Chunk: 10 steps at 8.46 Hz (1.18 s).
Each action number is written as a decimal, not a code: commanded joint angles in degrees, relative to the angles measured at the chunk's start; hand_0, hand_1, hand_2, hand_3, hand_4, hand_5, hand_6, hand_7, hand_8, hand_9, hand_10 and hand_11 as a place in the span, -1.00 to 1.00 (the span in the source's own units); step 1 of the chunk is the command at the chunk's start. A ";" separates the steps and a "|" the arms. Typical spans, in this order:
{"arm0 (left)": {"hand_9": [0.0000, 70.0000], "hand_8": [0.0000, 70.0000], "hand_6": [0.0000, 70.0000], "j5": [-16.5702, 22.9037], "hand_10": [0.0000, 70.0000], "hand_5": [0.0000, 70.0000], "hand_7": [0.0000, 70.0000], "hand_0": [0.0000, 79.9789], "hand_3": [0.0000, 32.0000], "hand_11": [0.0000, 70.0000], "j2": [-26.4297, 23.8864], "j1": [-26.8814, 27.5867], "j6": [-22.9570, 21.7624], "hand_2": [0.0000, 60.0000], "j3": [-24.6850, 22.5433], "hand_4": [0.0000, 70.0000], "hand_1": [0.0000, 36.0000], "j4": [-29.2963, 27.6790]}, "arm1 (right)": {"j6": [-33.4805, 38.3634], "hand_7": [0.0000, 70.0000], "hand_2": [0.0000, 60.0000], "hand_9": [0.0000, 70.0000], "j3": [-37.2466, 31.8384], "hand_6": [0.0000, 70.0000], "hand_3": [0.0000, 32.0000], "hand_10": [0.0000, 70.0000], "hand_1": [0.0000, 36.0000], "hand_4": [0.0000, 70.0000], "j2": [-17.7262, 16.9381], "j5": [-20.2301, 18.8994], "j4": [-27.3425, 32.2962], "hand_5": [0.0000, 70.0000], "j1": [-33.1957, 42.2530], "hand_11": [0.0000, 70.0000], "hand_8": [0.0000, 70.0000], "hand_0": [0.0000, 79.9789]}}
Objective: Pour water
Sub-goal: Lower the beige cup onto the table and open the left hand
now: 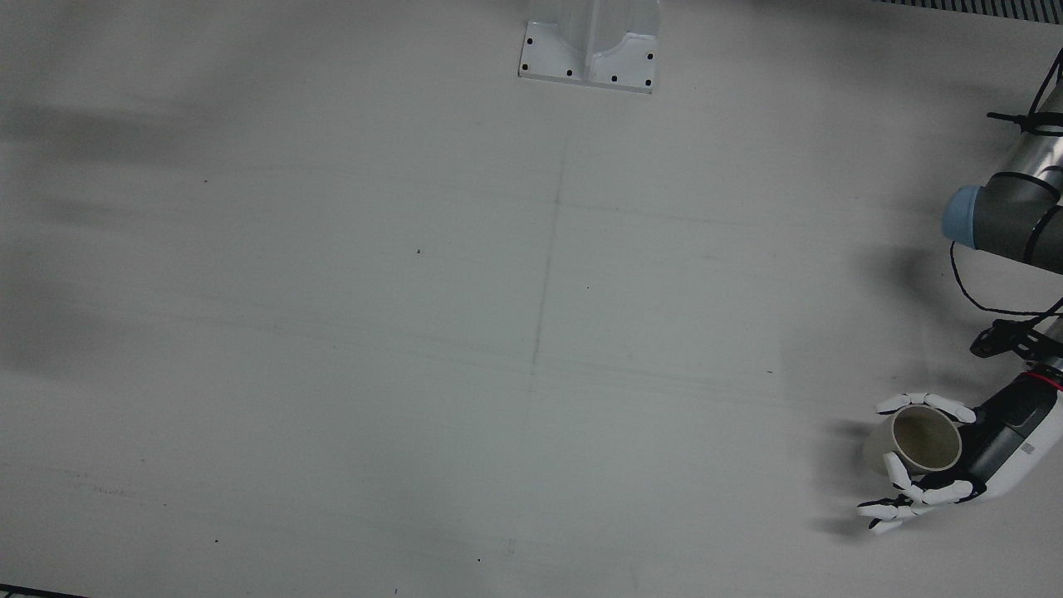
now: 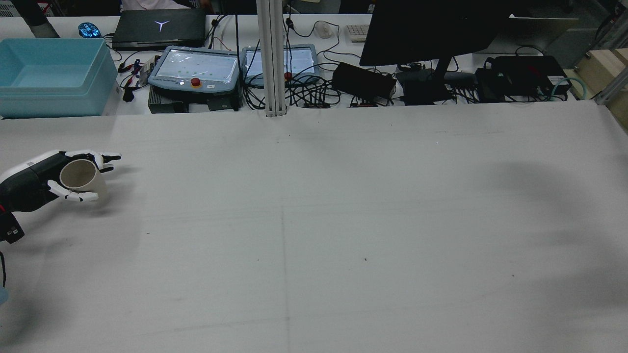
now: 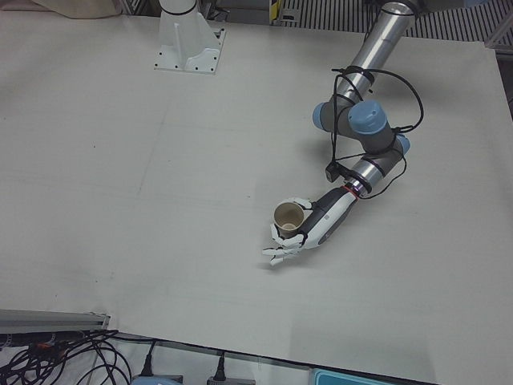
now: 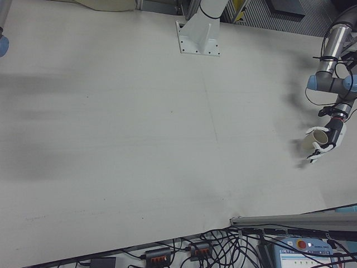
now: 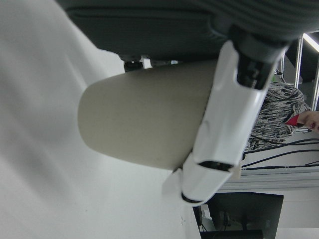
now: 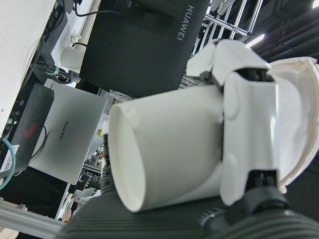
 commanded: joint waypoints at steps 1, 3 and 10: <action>-0.75 -0.60 -0.37 -0.25 -0.73 1.00 -0.51 1.00 -1.00 -0.49 0.01 0.01 -0.02 1.00 2.70 0.01 1.00 -2.07 | 0.00 1.00 1.00 1.00 -0.04 1.00 -1.00 0.33 1.00 0.29 0.00 0.05 0.00 -0.13 -0.01 0.92 1.00 0.83; -0.75 -0.61 -0.37 -0.43 -0.73 1.00 -0.52 1.00 -1.00 -0.49 0.01 0.10 -0.02 1.00 4.20 0.01 1.00 -3.04 | 0.00 1.00 1.00 1.00 -0.12 1.00 -1.00 0.34 1.00 0.27 0.00 0.05 0.00 -0.13 -0.01 0.94 1.00 0.83; -0.75 -0.59 -0.35 -0.43 -0.73 1.00 -0.50 1.00 -1.00 -0.49 0.01 0.18 1.04 1.00 6.22 -0.03 1.00 -4.71 | -0.96 1.00 1.00 1.00 -0.30 1.00 -1.00 0.32 1.00 0.24 0.00 0.13 0.00 -0.14 -0.18 0.91 1.00 0.83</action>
